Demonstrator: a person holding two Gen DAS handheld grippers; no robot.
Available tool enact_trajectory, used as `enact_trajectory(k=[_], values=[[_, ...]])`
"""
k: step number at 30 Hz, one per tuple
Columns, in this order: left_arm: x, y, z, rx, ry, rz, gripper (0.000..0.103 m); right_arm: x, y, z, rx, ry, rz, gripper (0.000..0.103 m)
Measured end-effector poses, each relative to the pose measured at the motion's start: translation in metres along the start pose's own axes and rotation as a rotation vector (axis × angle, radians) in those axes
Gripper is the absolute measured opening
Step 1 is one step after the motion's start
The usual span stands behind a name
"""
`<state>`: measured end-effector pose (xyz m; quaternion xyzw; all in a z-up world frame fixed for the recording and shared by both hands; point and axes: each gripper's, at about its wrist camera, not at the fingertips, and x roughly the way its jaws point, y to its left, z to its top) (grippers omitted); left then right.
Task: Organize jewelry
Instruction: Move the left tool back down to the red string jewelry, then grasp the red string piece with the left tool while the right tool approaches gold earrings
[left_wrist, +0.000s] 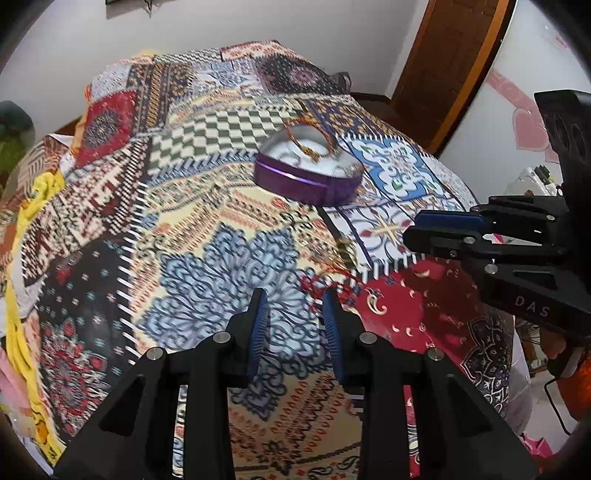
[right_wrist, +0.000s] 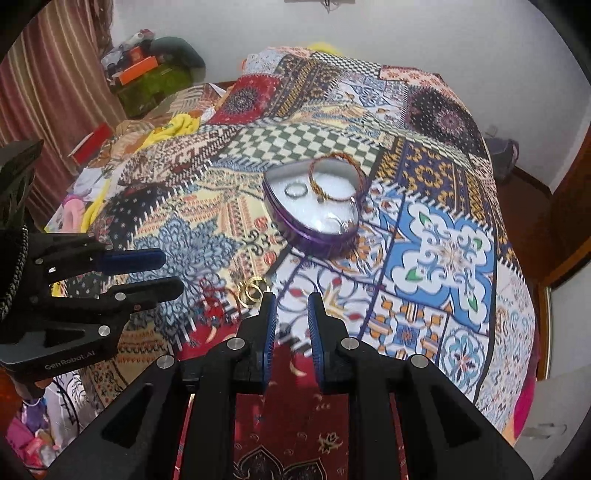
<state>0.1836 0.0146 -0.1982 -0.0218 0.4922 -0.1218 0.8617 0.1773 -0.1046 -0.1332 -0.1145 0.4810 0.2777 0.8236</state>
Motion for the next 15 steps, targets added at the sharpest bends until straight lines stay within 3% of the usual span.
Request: enact_trajectory(k=[3, 6, 9, 15], values=[[0.005, -0.005, -0.003, 0.005, 0.018, -0.026, 0.030, 0.002, -0.001, -0.006, 0.006, 0.010, 0.003, 0.021], [0.010, -0.012, -0.005, 0.018, 0.029, -0.029, 0.034, 0.001, -0.003, -0.012, 0.021, 0.000, -0.003, 0.040], [0.016, -0.015, -0.004, 0.014, 0.038, -0.036, 0.040, 0.000, -0.006, -0.014, 0.032, -0.004, -0.001, 0.041], [0.027, -0.019, 0.002, 0.011, 0.033, -0.044, 0.040, -0.003, -0.012, -0.016, 0.050, -0.013, 0.001, 0.041]])
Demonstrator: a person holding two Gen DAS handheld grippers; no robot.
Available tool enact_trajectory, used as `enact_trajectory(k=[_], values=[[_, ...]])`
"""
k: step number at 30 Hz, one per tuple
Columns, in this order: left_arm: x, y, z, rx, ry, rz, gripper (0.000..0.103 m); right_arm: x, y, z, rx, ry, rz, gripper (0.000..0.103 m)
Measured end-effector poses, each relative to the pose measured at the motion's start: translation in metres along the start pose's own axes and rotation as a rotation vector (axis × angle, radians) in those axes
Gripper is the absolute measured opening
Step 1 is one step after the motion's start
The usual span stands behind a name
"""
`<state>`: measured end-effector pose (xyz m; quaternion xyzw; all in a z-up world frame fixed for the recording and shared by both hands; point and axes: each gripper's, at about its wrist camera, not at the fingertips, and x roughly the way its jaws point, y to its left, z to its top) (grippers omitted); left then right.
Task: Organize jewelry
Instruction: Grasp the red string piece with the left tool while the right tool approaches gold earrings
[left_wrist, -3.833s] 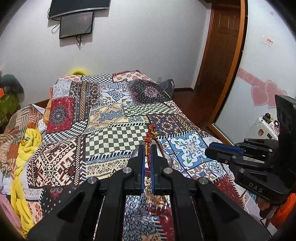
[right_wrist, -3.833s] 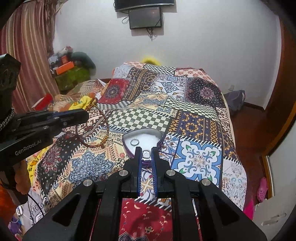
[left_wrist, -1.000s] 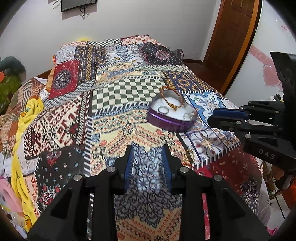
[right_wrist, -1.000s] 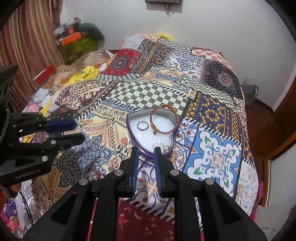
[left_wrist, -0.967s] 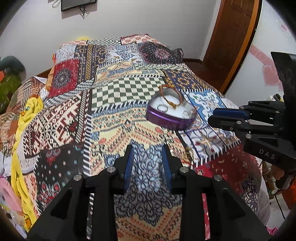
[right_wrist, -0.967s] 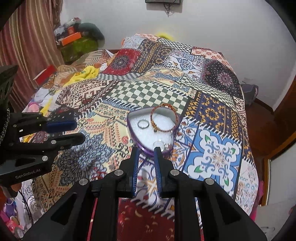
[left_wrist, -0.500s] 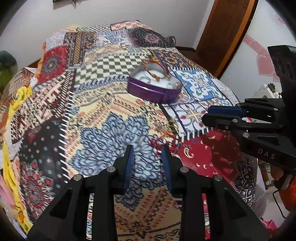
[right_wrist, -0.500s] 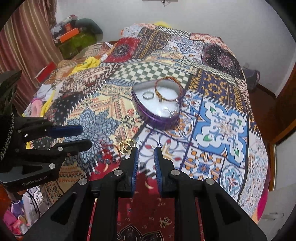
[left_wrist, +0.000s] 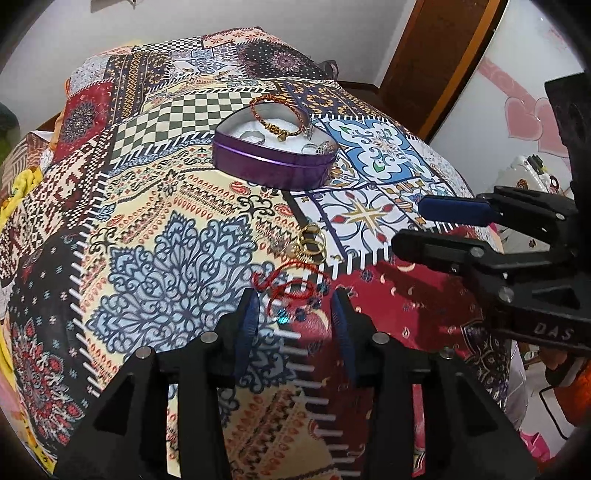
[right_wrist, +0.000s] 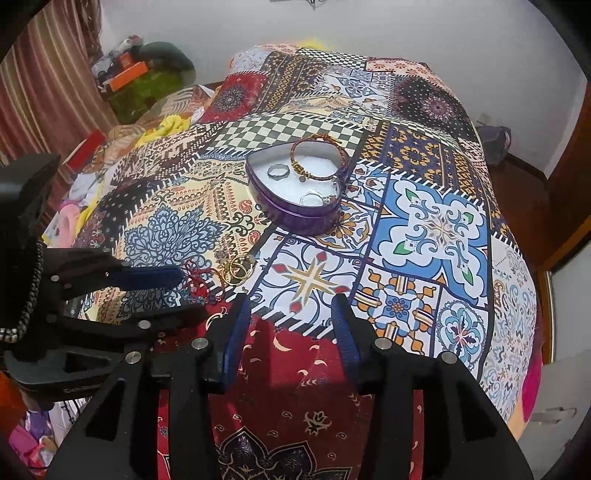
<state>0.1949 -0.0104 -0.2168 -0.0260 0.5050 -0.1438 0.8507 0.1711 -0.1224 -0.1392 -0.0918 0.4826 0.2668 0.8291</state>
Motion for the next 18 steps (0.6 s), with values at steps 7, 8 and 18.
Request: enact_trajectory(k=[7, 8, 18], values=[[0.003, 0.003, 0.000, -0.022, -0.018, -0.027, 0.040, 0.003, 0.000, 0.000, 0.006, 0.008, 0.016, 0.041], [0.003, 0.004, 0.000, -0.025, -0.022, -0.028, 0.038, 0.004, 0.000, 0.000, 0.008, 0.010, 0.021, 0.041], [-0.010, 0.033, -0.004, -0.080, -0.063, 0.002, 0.007, 0.011, 0.012, 0.009, -0.029, -0.019, -0.001, 0.041]])
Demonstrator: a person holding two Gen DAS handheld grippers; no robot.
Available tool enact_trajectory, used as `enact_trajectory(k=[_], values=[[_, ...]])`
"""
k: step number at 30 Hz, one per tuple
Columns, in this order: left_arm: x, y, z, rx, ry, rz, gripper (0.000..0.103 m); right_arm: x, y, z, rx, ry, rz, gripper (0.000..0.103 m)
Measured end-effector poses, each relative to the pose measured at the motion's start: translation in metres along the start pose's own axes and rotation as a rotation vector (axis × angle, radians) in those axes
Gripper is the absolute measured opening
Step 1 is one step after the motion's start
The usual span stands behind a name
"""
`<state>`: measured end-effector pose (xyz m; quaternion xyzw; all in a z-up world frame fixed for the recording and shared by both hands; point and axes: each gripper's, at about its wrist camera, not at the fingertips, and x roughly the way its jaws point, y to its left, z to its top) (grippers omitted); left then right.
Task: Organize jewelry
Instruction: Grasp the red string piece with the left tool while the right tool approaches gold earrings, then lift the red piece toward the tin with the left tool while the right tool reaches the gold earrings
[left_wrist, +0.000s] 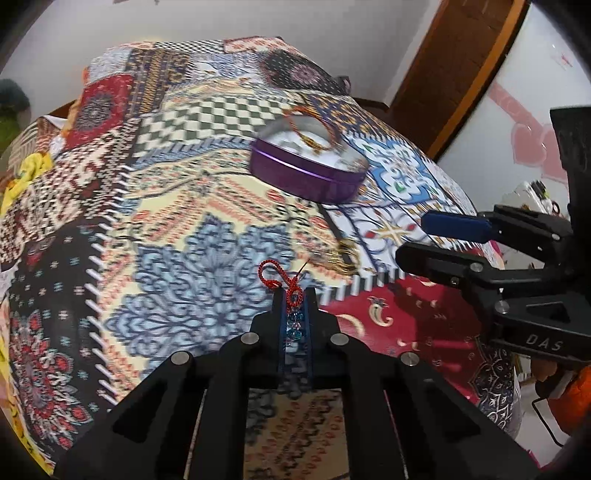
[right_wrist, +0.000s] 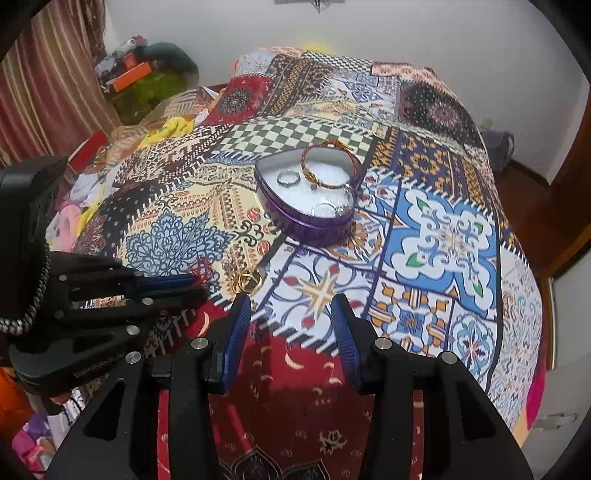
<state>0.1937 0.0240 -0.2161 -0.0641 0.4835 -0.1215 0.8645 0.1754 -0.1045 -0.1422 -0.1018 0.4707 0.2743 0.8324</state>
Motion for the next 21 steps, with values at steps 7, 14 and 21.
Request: enact_trajectory(k=[7, 14, 21], values=[[-0.014, 0.022, 0.002, -0.049, -0.046, 0.012, 0.007, 0.019, 0.006, 0.010, -0.013, 0.025, 0.006, 0.041], [-0.009, 0.029, 0.001, -0.057, -0.041, 0.005, 0.007, 0.034, 0.010, 0.019, -0.030, 0.055, 0.026, 0.027], [-0.006, 0.029, 0.002, -0.064, -0.041, -0.002, 0.007, 0.041, 0.016, 0.020, -0.075, 0.071, 0.056, 0.009]])
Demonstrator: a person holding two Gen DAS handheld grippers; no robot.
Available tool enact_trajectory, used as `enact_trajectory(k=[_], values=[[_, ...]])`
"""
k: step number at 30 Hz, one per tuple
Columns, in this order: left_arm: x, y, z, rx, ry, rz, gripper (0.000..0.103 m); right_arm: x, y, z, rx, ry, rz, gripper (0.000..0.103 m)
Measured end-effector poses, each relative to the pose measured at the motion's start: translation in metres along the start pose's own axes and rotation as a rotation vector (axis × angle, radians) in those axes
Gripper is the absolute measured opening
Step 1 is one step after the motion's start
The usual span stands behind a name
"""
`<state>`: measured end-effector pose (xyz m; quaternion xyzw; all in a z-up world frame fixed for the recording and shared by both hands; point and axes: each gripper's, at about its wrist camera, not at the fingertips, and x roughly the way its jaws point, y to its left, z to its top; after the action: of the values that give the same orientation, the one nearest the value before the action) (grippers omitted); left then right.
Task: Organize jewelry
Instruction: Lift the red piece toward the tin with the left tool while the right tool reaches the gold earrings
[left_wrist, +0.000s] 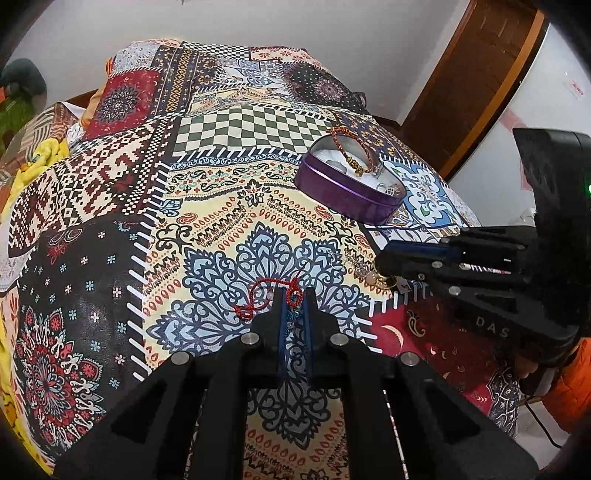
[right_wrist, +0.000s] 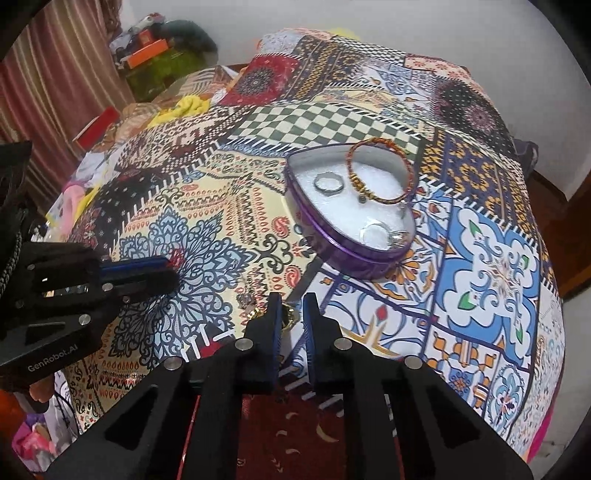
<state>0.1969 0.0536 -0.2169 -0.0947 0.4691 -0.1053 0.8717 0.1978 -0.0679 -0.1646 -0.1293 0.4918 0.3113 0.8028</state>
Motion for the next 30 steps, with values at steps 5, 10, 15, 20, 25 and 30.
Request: enact_trajectory(k=[5, 10, 15, 20, 25, 30], values=[[-0.006, -0.002, 0.005, 0.004, -0.016, 0.007, 0.007, -0.003, 0.002, -0.002, -0.016, -0.005, -0.003, 0.007], [-0.020, -0.006, 0.010, 0.013, -0.051, 0.012, 0.007, -0.011, -0.004, -0.001, 0.014, -0.031, -0.018, 0.005], [-0.034, -0.011, 0.015, 0.029, -0.086, 0.024, 0.007, -0.026, -0.010, 0.000, 0.034, -0.063, -0.032, 0.005], [-0.042, -0.014, 0.015, 0.030, -0.102, 0.017, 0.007, -0.024, -0.008, -0.001, 0.005, -0.013, -0.026, 0.007], [-0.041, -0.015, 0.012, 0.038, -0.096, 0.015, 0.007, -0.012, -0.002, -0.003, -0.013, 0.030, -0.021, 0.025], [-0.038, -0.009, 0.010, 0.033, -0.087, 0.019, 0.007, -0.006, -0.002, -0.001, 0.002, 0.030, -0.015, 0.031]])
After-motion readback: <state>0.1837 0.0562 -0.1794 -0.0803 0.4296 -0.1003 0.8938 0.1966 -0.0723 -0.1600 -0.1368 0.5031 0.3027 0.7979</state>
